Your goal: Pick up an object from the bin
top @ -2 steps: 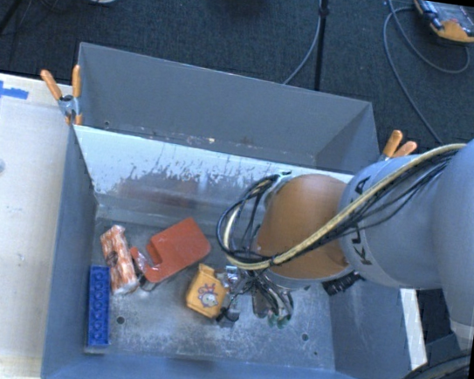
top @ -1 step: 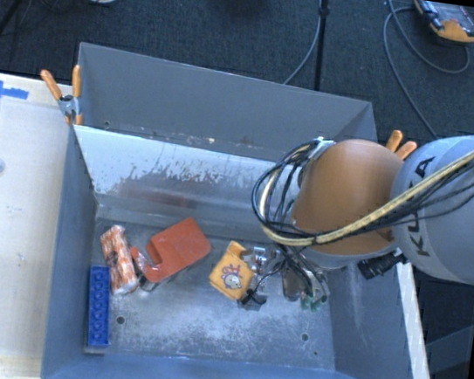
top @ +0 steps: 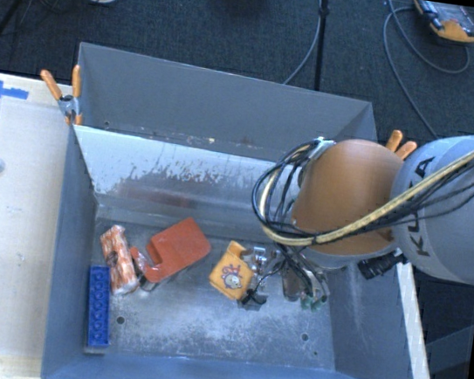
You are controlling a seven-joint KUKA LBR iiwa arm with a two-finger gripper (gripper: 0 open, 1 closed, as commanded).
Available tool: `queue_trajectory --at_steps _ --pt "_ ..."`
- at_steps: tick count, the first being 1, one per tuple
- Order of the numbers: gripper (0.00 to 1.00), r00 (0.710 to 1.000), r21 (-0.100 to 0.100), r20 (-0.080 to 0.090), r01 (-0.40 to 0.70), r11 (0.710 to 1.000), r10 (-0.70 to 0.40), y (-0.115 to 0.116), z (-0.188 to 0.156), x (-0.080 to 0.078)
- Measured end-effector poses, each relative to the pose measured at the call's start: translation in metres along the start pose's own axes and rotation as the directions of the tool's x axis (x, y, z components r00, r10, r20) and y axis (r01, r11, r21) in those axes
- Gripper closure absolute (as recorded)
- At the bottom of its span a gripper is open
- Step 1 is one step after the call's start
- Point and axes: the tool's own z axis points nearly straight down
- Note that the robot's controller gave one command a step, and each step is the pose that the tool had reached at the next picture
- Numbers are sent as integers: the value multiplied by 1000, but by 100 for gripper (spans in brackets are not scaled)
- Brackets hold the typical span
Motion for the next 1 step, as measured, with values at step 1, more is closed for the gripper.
queue_trajectory --at_steps 1 --pt "100 999 0 0 -38 999 38 -6 -100 0"
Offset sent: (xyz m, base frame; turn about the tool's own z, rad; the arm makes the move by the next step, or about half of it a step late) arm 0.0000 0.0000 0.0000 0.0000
